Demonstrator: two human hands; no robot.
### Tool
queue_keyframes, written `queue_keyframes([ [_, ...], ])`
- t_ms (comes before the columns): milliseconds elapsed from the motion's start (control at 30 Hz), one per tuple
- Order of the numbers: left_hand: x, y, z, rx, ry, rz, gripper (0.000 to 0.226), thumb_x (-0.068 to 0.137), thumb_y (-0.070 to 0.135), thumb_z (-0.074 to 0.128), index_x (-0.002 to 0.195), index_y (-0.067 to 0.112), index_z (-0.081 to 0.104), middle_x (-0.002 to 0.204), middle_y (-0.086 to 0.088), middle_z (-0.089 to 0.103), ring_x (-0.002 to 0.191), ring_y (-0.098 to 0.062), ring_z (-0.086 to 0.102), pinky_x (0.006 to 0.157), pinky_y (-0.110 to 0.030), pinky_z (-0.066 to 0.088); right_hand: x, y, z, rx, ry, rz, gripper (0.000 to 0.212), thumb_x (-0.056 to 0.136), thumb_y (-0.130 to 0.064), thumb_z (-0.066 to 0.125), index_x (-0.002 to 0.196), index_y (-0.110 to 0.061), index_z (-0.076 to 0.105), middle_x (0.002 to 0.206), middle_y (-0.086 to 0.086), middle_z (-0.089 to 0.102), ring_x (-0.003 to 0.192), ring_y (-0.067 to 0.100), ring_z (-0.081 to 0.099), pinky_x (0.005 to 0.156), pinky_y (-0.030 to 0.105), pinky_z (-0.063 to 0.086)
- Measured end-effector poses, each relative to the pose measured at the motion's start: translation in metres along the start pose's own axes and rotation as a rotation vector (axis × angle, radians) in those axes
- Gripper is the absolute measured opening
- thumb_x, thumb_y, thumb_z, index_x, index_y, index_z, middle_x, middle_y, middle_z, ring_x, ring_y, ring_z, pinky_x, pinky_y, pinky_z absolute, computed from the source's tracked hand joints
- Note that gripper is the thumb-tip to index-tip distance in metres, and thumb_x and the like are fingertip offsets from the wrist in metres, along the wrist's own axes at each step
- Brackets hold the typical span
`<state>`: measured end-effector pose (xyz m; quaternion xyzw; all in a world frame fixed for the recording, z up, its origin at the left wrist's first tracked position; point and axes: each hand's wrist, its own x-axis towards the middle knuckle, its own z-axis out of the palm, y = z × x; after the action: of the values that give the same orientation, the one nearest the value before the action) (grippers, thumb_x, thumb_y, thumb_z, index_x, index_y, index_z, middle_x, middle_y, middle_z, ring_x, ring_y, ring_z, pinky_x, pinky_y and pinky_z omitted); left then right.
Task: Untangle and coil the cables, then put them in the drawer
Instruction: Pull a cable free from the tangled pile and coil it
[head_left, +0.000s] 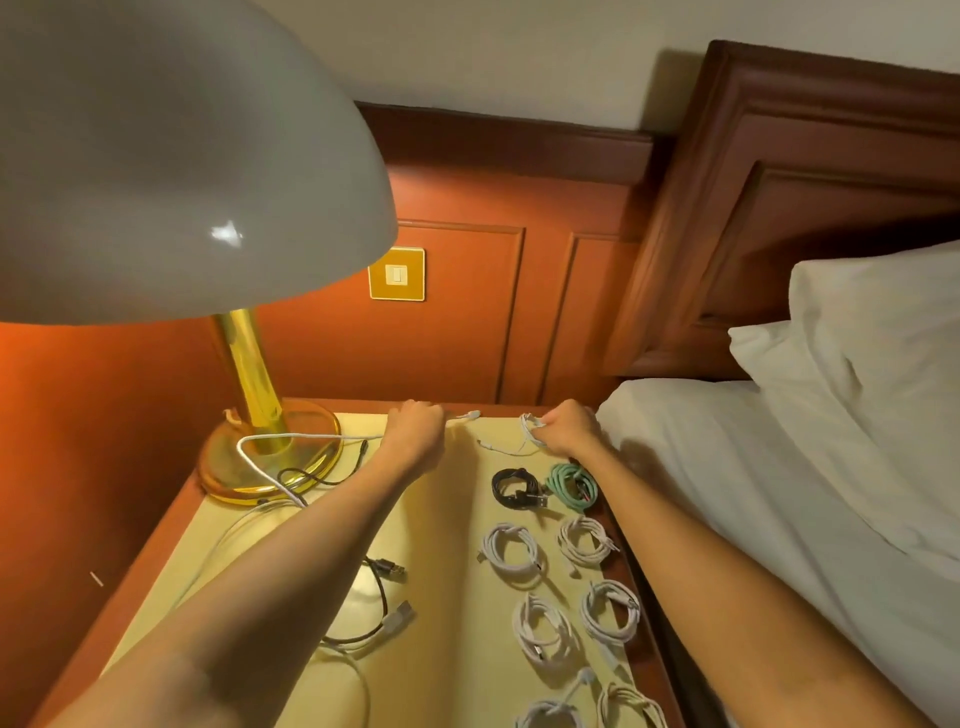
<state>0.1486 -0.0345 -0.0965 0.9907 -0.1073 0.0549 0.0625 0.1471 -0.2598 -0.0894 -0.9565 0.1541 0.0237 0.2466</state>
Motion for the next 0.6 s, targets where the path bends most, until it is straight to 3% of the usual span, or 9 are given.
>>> queue_keyframes([
  [67, 0.000, 0.000, 0.002, -0.007, 0.034, 0.019, 0.031, 0.093, 0.008, 0.054, 0.117, 0.022, 0.067, 0.109, -0.005, 0.072, 0.096, -0.026, 0.065, 0.080, -0.039, 0.055, 0.002, 0.003, 0.003, -0.023, -0.020, -0.047, 0.031, 0.092, -0.041, 0.065, 0.098, -0.013, 0.078, 0.097, 0.005, 0.074, 0.081, 0.021, 0.059, 0.068, 0.029, 0.048],
  [167, 0.000, -0.001, 0.005, -0.076, 0.036, 0.013, 0.038, 0.092, -0.001, 0.050, 0.118, 0.021, 0.068, 0.109, -0.008, 0.072, 0.090, -0.028, 0.068, 0.075, -0.040, 0.059, 0.000, 0.007, 0.006, -0.081, -0.021, -0.113, 0.044, 0.094, -0.049, 0.060, 0.080, -0.010, 0.074, 0.082, 0.004, 0.071, 0.075, 0.022, 0.063, 0.061, 0.031, 0.047],
  [267, -0.002, -0.005, 0.006, -0.100, 0.054, 0.024, 0.040, 0.090, -0.001, 0.052, 0.116, 0.024, 0.069, 0.108, -0.008, 0.073, 0.089, -0.029, 0.069, 0.074, -0.041, 0.060, -0.005, 0.009, 0.007, -0.095, 0.021, -0.160, 0.050, 0.097, -0.045, 0.055, 0.057, -0.016, 0.053, 0.061, 0.002, 0.049, 0.059, 0.021, 0.046, 0.050, 0.027, 0.030],
  [433, -0.006, -0.012, 0.009, -0.155, 0.045, 0.027, 0.036, 0.092, 0.003, 0.053, 0.114, 0.026, 0.070, 0.111, -0.008, 0.072, 0.091, -0.027, 0.068, 0.075, -0.039, 0.060, -0.013, 0.006, 0.002, -0.045, -0.001, -0.189, 0.062, 0.102, -0.056, 0.033, 0.054, -0.019, 0.047, 0.068, 0.001, 0.051, 0.066, 0.022, 0.053, 0.056, 0.028, 0.036],
  [533, -0.009, -0.013, 0.011, -0.187, 0.013, 0.032, 0.035, 0.093, 0.004, 0.054, 0.117, 0.025, 0.070, 0.113, -0.008, 0.071, 0.092, -0.026, 0.068, 0.075, -0.039, 0.060, -0.015, 0.004, 0.002, -0.074, -0.040, -0.227, 0.061, 0.094, -0.068, 0.043, 0.052, -0.025, 0.038, 0.064, -0.007, 0.039, 0.066, 0.019, 0.048, 0.058, 0.029, 0.035],
  [600, -0.009, -0.015, 0.012, -0.202, 0.007, 0.027, 0.037, 0.092, 0.004, 0.054, 0.117, 0.026, 0.069, 0.112, -0.009, 0.071, 0.091, -0.027, 0.069, 0.074, -0.042, 0.061, -0.016, 0.003, 0.001, -0.093, -0.055, -0.271, 0.058, 0.094, -0.058, 0.053, 0.052, -0.021, 0.040, 0.063, -0.004, 0.041, 0.063, 0.019, 0.046, 0.055, 0.029, 0.032],
])
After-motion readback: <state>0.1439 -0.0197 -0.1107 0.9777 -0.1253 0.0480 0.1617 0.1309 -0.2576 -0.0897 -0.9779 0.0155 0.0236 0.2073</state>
